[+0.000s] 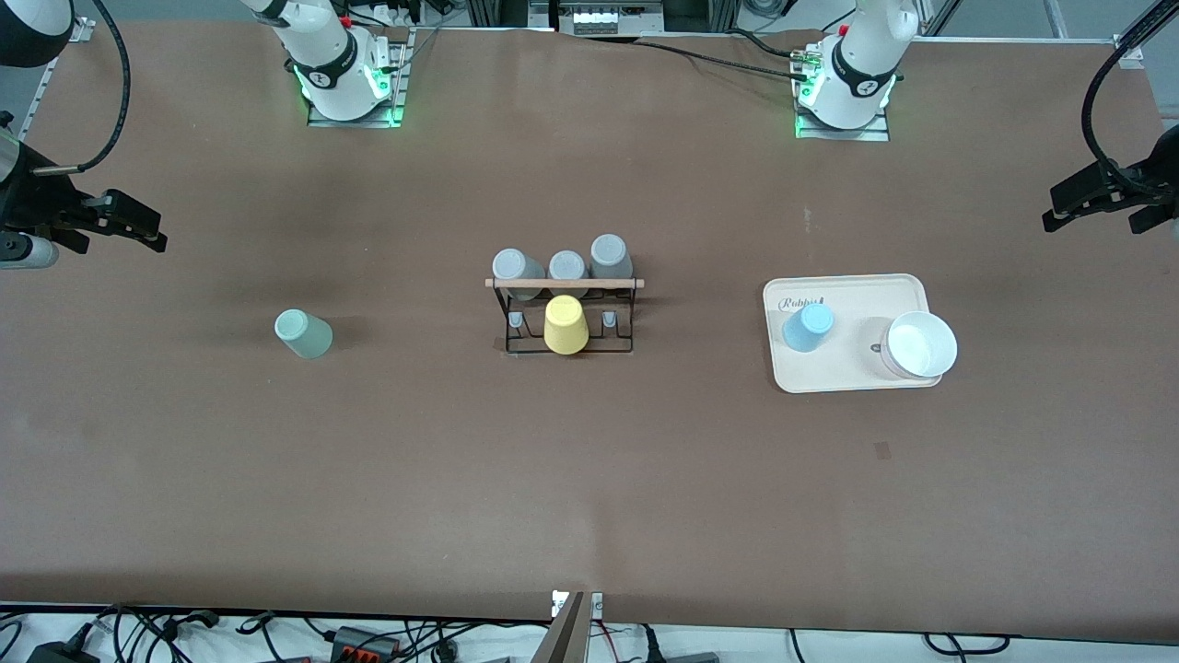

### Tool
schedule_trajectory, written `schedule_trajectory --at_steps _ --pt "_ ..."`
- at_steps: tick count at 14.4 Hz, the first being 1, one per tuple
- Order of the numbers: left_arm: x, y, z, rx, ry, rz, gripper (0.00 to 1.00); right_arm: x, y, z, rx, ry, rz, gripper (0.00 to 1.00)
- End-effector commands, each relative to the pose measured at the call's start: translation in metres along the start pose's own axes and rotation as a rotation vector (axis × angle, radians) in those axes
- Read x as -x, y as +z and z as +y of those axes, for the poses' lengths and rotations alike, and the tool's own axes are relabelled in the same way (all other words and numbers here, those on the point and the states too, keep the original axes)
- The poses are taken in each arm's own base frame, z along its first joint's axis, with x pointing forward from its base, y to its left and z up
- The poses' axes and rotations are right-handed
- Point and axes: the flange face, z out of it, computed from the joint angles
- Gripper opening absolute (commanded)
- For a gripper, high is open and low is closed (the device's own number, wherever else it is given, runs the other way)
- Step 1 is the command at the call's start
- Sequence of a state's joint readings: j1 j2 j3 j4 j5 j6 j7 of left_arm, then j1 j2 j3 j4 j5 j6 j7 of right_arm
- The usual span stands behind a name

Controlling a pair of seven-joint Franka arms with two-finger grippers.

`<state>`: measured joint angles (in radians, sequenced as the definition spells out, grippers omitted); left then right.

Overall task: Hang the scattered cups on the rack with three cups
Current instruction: 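Reach the left gripper down to the light blue cup on the tray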

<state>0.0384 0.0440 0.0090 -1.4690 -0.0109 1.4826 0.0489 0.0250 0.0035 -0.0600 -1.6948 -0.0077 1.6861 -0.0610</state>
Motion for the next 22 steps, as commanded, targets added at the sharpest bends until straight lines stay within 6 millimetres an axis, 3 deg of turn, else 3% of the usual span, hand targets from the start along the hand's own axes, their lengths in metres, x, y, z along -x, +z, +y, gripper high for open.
schedule_trajectory --at_steps 1,5,8,14,16,20,22 --pt "0.001 -0.007 0.000 -0.017 0.015 0.003 1.00 0.010 -0.006 -0.001 0.001 0.000 0.000 1.00" --pt "0.000 -0.006 0.001 -0.019 0.015 0.005 1.00 0.011 -0.006 0.001 0.006 -0.001 -0.001 1.00" --pt "-0.010 0.019 0.012 -0.009 0.022 -0.051 1.00 0.010 -0.006 0.001 0.005 0.001 0.003 1.00" --pt "-0.047 0.111 0.060 0.077 -0.068 -0.199 1.00 0.008 -0.002 0.002 0.009 -0.001 -0.008 1.00" --pt "-0.046 0.145 0.068 0.080 -0.073 -0.195 1.00 0.008 -0.002 0.002 0.009 -0.003 -0.008 1.00" --pt "-0.037 0.239 0.112 0.083 -0.148 -0.121 1.00 0.007 -0.003 0.001 0.011 -0.003 0.001 1.00" --pt "-0.029 0.277 0.119 0.086 -0.174 -0.088 1.00 0.007 -0.003 0.001 0.011 -0.002 0.001 1.00"
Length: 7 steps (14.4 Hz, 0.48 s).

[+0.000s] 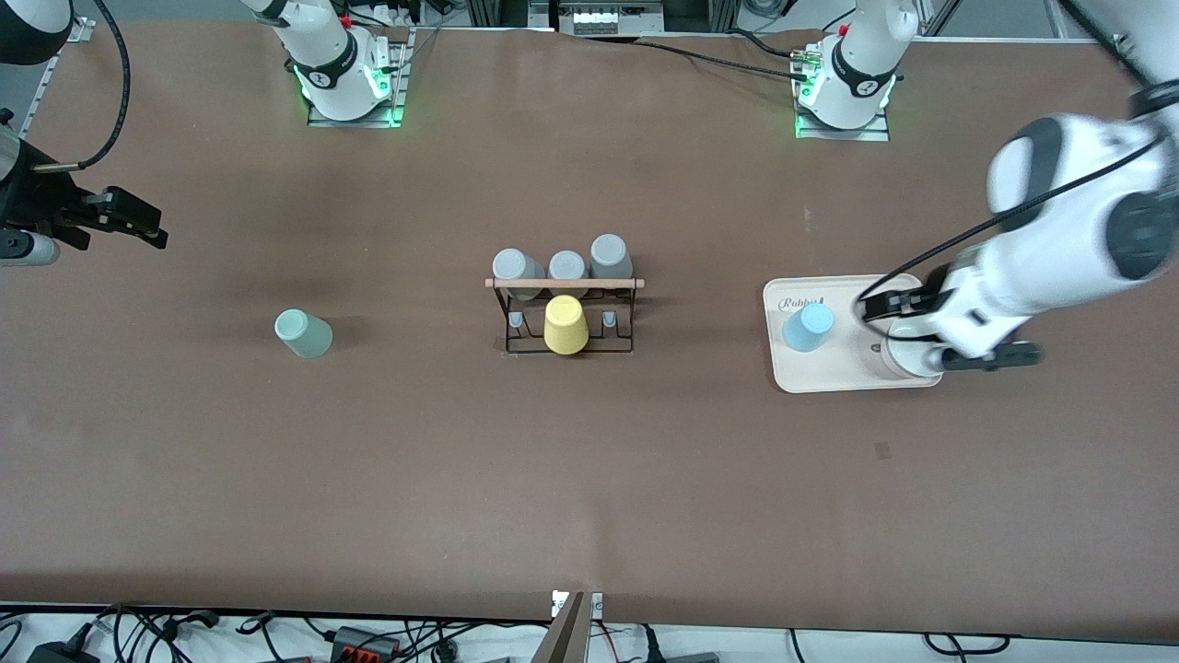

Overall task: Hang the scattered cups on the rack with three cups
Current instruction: 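Reach the left gripper down to the light blue cup on the tray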

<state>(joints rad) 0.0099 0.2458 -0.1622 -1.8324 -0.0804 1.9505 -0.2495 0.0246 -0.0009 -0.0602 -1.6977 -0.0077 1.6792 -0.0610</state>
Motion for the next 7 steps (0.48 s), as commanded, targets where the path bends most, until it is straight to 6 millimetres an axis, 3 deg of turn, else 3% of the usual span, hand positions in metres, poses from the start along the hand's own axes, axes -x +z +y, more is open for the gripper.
schedule_trajectory --at_steps 1,3,7 --pt "0.022 0.051 0.005 0.016 -0.040 0.039 1.00 0.005 -0.003 0.001 0.012 -0.002 0.006 1.00" --pt "0.028 0.083 0.001 0.017 -0.050 0.053 1.00 0.005 -0.002 0.002 0.011 -0.002 0.003 1.00" --pt "0.031 0.125 -0.002 0.013 -0.054 0.028 1.00 0.007 -0.002 0.000 0.010 -0.020 -0.012 1.00"
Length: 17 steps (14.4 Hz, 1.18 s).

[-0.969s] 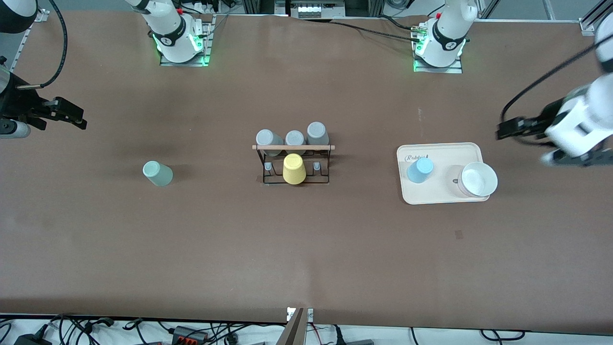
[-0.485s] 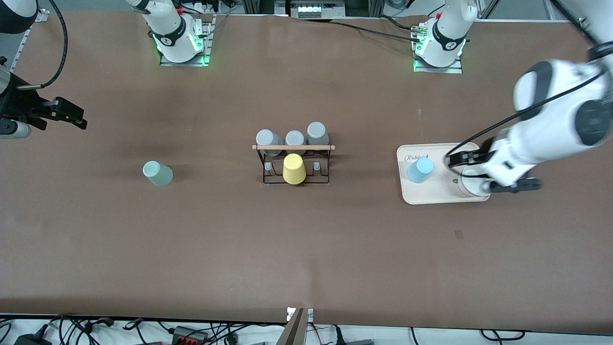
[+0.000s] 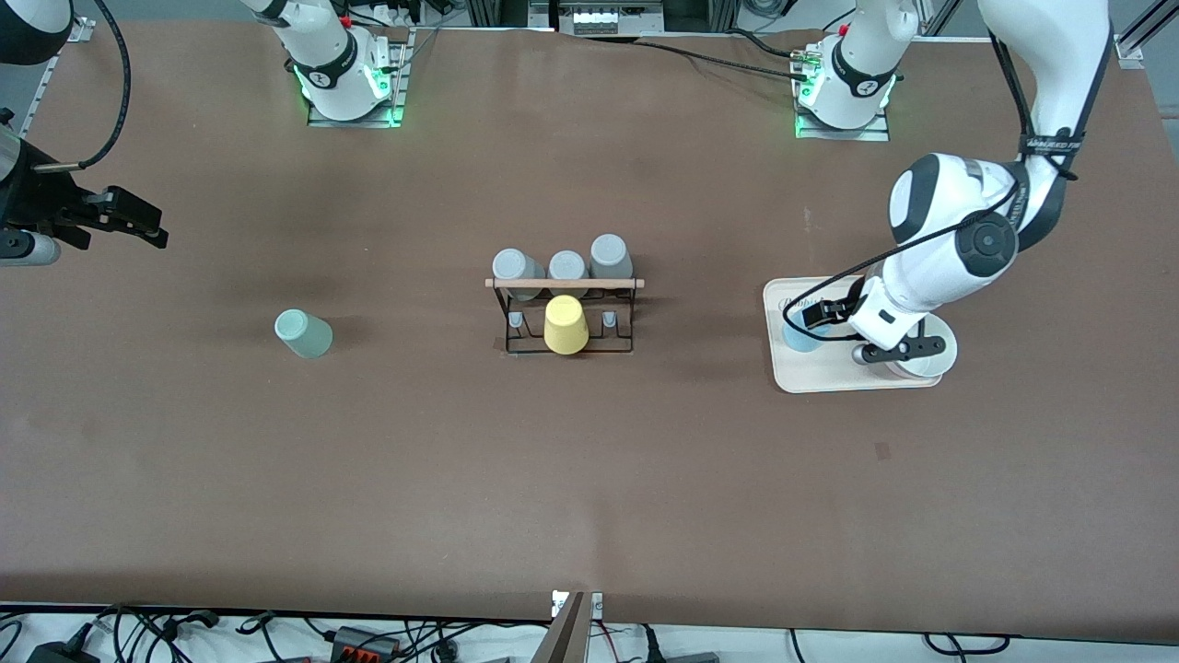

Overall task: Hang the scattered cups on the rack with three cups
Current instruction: 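Reach the left gripper down to the light blue cup on the tray, then close the left gripper on the light blue cup and lift it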

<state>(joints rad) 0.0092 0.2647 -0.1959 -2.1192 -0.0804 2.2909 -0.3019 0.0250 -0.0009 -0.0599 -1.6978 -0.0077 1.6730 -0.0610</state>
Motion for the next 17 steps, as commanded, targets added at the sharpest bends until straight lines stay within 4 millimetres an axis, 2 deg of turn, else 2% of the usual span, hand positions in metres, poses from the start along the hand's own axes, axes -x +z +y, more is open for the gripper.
schedule_trajectory --at_steps 1,5,7,11,15,17 --pt "0.001 0.016 0.002 0.008 -0.023 -0.002 1.00 0.007 -0.002 0.000 0.009 -0.018 -0.004 1.00" --pt "0.014 0.046 0.023 -0.004 -0.032 -0.011 1.00 0.007 -0.002 0.000 0.009 -0.004 -0.004 1.00" --pt "0.018 0.056 0.021 -0.001 -0.030 0.004 1.00 0.007 -0.002 0.000 0.009 -0.004 -0.006 1.00" --pt "0.022 0.062 0.018 -0.039 0.009 0.006 0.98 0.007 -0.001 0.000 0.009 -0.004 -0.007 1.00" --pt "0.021 0.060 0.016 -0.039 0.007 0.011 0.83 0.006 -0.001 0.000 0.011 -0.004 -0.007 1.00" --pt "0.020 0.057 0.014 -0.040 0.004 0.015 0.70 0.006 -0.001 0.000 0.009 -0.004 -0.006 1.00"
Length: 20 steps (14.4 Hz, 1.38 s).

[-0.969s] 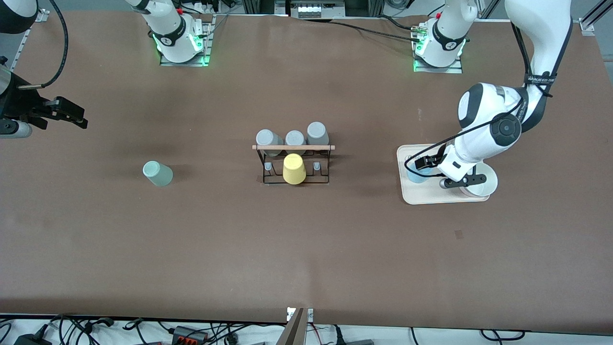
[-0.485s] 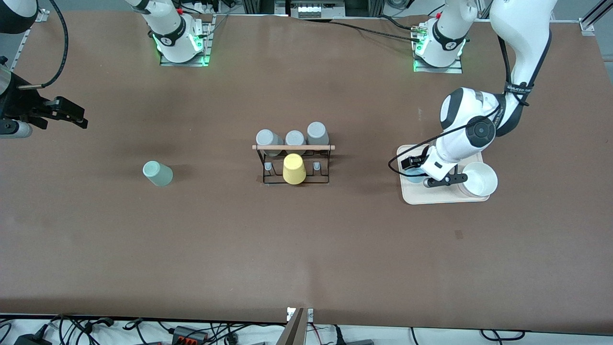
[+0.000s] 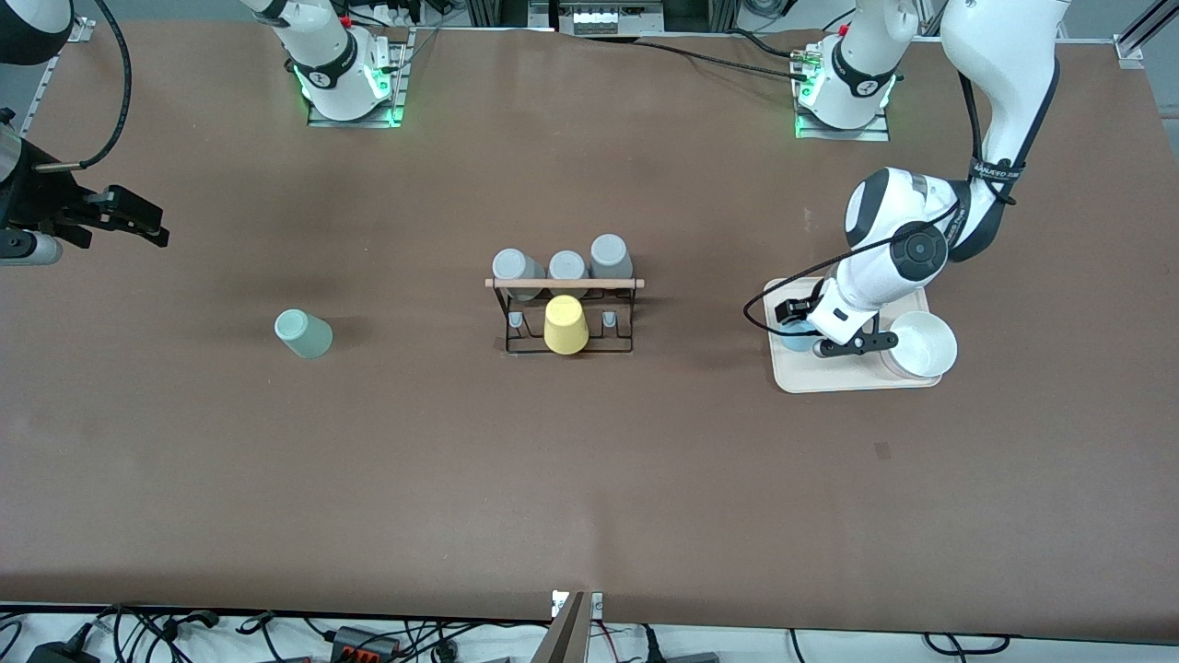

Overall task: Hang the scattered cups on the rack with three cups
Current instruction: 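Close the left gripper on the light blue cup and lift it, then carry the light blue cup with the left gripper to the rack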

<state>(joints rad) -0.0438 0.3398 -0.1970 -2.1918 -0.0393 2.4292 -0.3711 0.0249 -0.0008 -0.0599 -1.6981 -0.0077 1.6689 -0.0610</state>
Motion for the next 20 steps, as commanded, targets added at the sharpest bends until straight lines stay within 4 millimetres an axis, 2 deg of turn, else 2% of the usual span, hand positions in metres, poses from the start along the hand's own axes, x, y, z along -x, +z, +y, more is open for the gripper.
schedule_trajectory --at_steps 1,4,5,8,10,12,18,20 --pt "0.000 -0.006 -0.003 -0.011 0.000 0.019 0.63 0.006 -0.002 0.001 0.011 -0.003 0.000 1.00" --pt "-0.003 -0.021 -0.008 -0.022 0.002 0.027 0.46 0.006 -0.002 0.001 0.010 -0.003 0.000 1.00" --pt "-0.007 -0.033 -0.009 -0.037 0.011 0.028 0.42 0.005 -0.002 0.000 0.011 -0.004 0.002 1.00" --pt "-0.036 -0.086 -0.001 -0.047 -0.006 0.009 0.41 0.005 -0.002 0.000 0.010 -0.004 0.002 1.00" --pt "-0.048 -0.119 0.012 -0.031 -0.071 0.024 0.41 0.005 -0.002 0.000 0.010 -0.004 0.002 1.00" --pt "-0.049 -0.140 0.037 -0.003 -0.143 0.058 0.41 0.005 -0.002 0.001 0.010 -0.003 0.002 1.00" --pt "-0.031 -0.181 0.164 0.046 -0.287 0.033 0.41 0.005 -0.002 0.002 0.010 -0.001 0.005 1.00" --pt "-0.020 -0.184 0.212 0.071 -0.322 0.042 0.41 0.005 -0.002 0.001 0.010 -0.003 0.005 1.00"
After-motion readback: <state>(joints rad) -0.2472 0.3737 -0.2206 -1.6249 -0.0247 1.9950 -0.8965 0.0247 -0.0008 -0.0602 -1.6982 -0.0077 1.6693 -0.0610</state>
